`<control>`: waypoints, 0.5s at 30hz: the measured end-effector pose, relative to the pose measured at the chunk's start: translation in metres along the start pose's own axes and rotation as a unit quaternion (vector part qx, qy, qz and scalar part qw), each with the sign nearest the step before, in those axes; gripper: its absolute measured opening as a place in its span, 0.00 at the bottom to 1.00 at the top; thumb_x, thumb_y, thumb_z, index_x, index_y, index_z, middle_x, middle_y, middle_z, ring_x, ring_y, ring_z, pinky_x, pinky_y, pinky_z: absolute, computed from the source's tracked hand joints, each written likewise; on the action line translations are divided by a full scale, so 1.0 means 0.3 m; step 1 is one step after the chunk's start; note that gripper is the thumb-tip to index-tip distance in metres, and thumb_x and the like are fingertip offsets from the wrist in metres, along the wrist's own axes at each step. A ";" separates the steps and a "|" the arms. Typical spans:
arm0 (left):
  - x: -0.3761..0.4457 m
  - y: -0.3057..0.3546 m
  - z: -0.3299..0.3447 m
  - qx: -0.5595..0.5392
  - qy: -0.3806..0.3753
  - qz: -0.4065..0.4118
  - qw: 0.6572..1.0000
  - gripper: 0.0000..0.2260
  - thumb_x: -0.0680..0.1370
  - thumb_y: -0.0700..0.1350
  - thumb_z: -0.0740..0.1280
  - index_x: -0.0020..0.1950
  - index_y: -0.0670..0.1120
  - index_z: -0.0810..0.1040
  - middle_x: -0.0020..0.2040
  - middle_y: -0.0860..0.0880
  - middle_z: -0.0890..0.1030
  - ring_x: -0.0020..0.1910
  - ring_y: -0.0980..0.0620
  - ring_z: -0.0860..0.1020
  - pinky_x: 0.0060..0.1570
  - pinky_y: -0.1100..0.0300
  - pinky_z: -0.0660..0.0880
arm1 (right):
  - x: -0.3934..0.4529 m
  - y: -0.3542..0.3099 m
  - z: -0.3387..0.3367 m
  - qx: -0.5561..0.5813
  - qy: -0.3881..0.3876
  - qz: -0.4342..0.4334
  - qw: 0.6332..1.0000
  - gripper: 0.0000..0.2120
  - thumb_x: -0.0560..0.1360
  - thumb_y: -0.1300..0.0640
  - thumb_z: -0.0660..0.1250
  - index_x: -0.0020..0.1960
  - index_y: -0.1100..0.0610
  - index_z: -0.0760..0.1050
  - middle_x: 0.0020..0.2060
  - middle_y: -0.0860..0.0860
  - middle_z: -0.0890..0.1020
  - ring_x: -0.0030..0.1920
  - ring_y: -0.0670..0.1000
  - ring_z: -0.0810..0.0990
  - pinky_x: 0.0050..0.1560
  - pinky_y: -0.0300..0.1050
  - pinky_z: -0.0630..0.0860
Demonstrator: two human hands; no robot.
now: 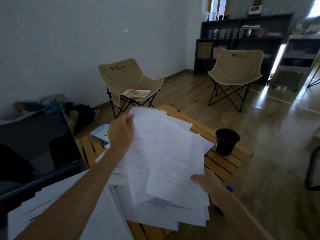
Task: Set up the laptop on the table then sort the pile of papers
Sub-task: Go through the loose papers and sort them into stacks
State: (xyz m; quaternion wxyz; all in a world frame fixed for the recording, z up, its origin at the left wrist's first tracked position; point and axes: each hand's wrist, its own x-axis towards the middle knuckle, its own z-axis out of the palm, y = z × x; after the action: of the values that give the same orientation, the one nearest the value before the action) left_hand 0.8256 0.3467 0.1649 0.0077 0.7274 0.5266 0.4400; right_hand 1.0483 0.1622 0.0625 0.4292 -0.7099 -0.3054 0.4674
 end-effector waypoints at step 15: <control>0.180 0.173 -0.268 -0.278 -0.046 -0.143 0.949 0.12 0.80 0.48 0.66 0.52 0.39 0.80 0.36 0.53 0.76 0.35 0.55 0.76 0.32 0.64 0.74 | -0.032 -0.014 0.008 0.009 0.005 0.000 1.000 0.08 0.80 0.57 0.66 0.59 0.55 0.78 0.51 0.52 0.83 0.48 0.52 0.82 0.45 0.44 0.78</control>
State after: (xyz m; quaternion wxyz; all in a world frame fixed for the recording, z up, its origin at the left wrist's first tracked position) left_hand 0.8160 0.3289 0.2729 0.2965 0.6329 0.4812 0.5291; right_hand 1.0424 0.1567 0.0698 0.4371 -0.7086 -0.2986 0.4666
